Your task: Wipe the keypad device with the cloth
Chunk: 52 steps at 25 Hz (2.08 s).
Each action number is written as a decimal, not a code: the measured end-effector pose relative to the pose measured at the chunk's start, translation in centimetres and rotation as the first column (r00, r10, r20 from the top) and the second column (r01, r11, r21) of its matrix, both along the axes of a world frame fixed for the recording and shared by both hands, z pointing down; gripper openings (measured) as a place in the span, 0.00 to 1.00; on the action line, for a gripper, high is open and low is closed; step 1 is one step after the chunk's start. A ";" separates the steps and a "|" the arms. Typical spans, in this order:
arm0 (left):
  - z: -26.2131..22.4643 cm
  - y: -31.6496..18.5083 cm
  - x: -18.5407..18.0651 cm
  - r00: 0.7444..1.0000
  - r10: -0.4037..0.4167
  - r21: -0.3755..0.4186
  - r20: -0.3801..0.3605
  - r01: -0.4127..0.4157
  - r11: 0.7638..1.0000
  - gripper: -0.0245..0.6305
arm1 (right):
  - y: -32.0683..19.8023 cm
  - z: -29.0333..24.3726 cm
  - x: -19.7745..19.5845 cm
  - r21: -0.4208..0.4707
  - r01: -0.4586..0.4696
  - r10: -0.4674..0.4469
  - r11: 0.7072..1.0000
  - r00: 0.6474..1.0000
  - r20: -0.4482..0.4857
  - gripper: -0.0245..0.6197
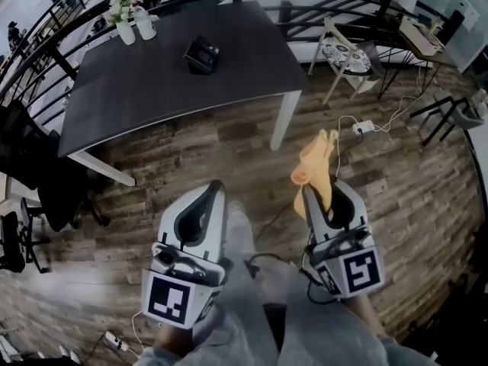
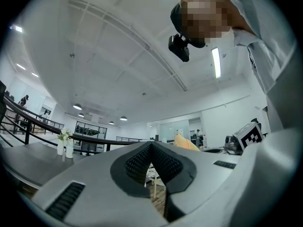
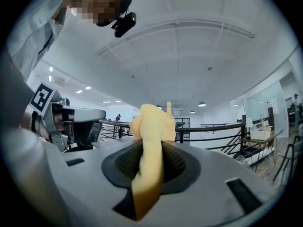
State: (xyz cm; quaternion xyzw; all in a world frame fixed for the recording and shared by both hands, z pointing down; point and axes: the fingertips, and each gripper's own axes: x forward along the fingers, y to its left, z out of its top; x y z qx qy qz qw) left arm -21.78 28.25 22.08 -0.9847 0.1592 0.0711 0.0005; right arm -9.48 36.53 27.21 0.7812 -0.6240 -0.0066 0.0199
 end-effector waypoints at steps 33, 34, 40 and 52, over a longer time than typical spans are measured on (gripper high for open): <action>-0.9 -15.7 14.0 0.994 0.107 -0.034 -0.011 -0.107 0.994 0.06 | -13.5 -0.5 11.7 -0.031 -0.105 0.106 0.994 0.994 0.005 0.19; -0.8 -16.1 14.3 0.994 0.106 -0.036 -0.011 -0.107 0.994 0.06 | -14.0 -0.5 12.1 -0.034 -0.103 0.103 0.994 0.995 0.005 0.19; 0.0 -18.9 16.1 0.995 0.101 -0.049 -0.002 -0.101 0.994 0.06 | -17.1 0.0 13.9 -0.045 -0.092 0.092 0.995 0.996 0.008 0.19; 1.0 -22.1 18.8 0.994 0.109 -0.046 0.010 -0.108 0.993 0.06 | -20.3 1.5 16.6 -0.061 -0.097 0.098 0.993 0.995 0.025 0.19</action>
